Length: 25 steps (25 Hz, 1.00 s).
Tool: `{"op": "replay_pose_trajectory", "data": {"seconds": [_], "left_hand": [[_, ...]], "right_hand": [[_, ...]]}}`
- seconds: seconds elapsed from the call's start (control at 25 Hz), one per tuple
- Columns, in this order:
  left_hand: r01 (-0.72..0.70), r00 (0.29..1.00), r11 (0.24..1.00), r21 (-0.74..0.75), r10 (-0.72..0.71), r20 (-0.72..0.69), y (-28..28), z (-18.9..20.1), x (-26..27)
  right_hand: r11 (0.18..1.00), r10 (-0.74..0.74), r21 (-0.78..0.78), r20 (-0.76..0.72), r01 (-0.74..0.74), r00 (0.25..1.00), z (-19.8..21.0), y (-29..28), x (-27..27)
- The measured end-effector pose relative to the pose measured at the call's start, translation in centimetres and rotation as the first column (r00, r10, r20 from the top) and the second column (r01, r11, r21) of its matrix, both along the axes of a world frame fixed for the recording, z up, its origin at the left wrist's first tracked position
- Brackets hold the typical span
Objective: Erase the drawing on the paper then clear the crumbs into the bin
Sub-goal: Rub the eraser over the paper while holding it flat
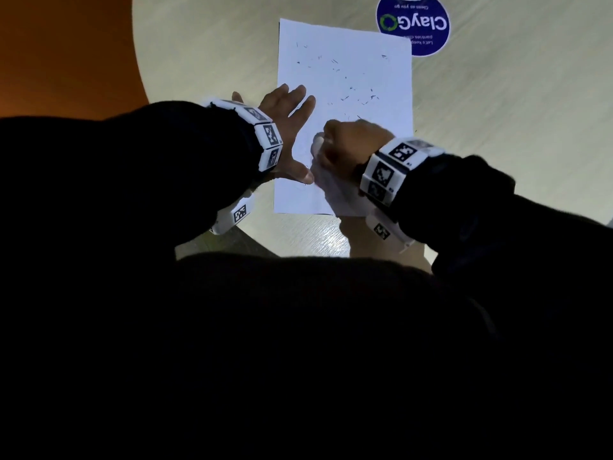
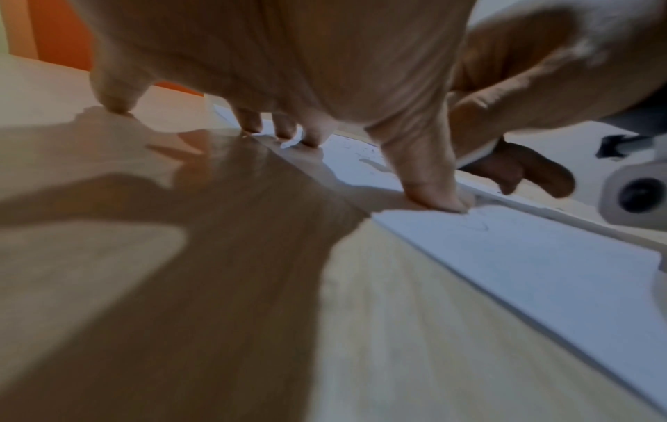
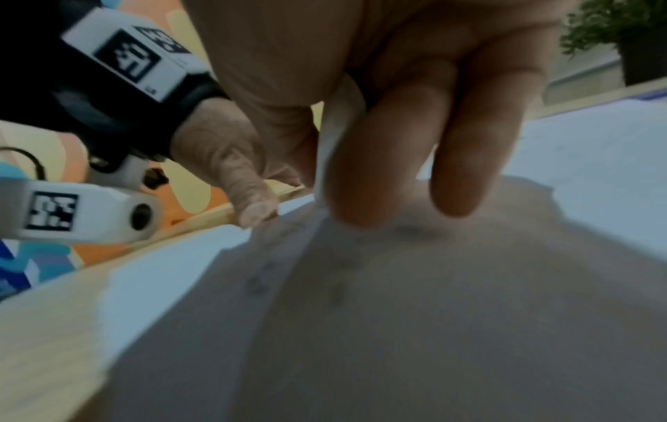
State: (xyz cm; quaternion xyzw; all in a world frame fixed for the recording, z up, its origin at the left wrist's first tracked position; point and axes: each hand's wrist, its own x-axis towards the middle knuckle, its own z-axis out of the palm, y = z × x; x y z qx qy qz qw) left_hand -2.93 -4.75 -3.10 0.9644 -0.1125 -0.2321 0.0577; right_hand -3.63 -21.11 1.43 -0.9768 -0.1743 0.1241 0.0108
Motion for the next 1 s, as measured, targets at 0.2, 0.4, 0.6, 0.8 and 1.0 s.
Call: {"op": "replay_pose_trajectory", "data": {"seconds": [0.2,0.4,0.6,0.8,1.0], "left_hand": [[-0.019,1.000,1.000,-0.003,0.019,0.010,0.0,-0.3,-0.1],[-0.018,0.999,0.999,-0.033,0.020,0.051,0.0,-0.2,-0.6],[-0.025,0.999,0.999,-0.024,0.026,0.034,-0.3,0.0,-0.4],[-0.026,0.999,0.999,-0.019,0.026,0.033,-0.2,-0.1,-0.4],[-0.022,1.000,1.000,0.003,0.022,0.002,-0.1,-0.2,-0.2]], "right_hand": [[1.000,0.005,0.019,-0.219,0.000,0.976,1.2,0.9,4.1],[0.998,0.057,0.011,-0.011,-0.057,0.998,0.7,0.0,-1.5],[0.996,0.084,-0.026,-0.188,-0.090,0.979,0.3,0.8,3.2],[0.998,0.050,-0.038,0.151,-0.045,0.987,-0.2,1.3,-0.1],[0.998,0.006,0.067,-0.176,0.006,0.984,0.2,0.1,1.7]]}}
